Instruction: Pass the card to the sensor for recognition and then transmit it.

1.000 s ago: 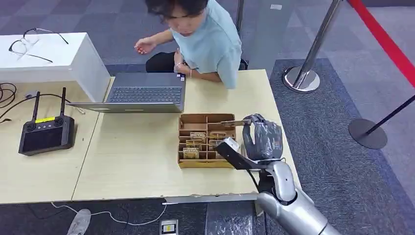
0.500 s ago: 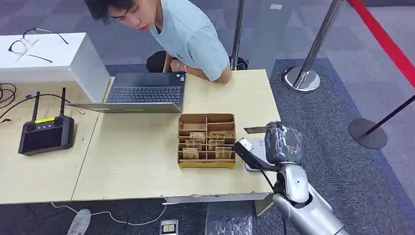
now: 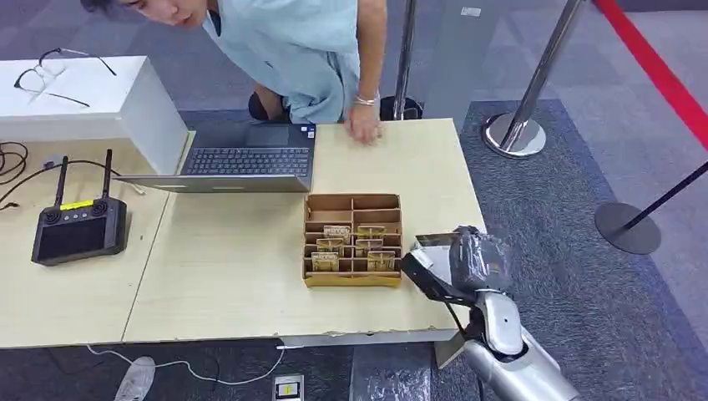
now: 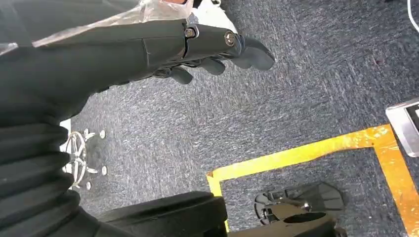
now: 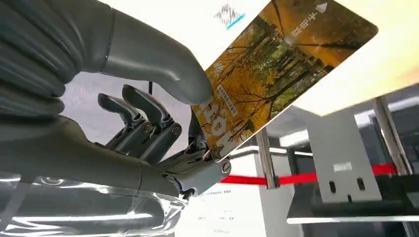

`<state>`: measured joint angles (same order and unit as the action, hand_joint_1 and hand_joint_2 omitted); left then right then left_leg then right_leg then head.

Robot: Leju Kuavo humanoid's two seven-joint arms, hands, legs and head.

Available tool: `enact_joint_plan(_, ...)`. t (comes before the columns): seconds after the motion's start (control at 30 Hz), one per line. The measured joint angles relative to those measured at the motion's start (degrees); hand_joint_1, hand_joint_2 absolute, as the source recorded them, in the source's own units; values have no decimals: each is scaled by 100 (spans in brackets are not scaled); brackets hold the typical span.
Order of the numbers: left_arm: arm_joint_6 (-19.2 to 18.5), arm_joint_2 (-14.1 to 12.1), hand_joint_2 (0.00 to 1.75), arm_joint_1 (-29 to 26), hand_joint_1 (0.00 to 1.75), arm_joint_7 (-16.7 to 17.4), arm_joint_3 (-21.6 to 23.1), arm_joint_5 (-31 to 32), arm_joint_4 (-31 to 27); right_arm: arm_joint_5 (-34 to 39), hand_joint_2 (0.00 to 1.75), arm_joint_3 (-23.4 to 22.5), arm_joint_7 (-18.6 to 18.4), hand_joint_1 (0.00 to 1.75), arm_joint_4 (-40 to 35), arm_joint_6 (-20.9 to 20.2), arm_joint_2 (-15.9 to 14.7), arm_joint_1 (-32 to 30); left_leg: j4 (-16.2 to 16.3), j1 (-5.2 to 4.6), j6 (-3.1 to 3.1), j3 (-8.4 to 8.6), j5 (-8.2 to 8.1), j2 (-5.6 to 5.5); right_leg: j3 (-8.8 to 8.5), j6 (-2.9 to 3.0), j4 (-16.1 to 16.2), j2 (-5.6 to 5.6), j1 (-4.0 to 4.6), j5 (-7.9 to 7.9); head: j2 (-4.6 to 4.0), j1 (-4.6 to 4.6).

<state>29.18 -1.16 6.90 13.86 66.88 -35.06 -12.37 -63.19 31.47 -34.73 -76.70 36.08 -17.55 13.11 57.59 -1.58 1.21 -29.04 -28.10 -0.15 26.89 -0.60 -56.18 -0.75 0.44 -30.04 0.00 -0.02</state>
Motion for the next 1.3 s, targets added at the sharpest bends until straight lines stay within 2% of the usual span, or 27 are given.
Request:
enact_joint_plan(0.53,0,-2,175,0,0,39,0,0,0,127,175,118,149,175,444,107,199,-15,0,0,0,-1,0,0,1,0,0,0,0,0,0,0)
enact_joint_plan(1.3,0,-7,175,1,0,46,9,70,0,55,175,177,121,175,938,370,321,-2,0,0,0,-2,0,0,3,0,0,0,0,0,0,-2)
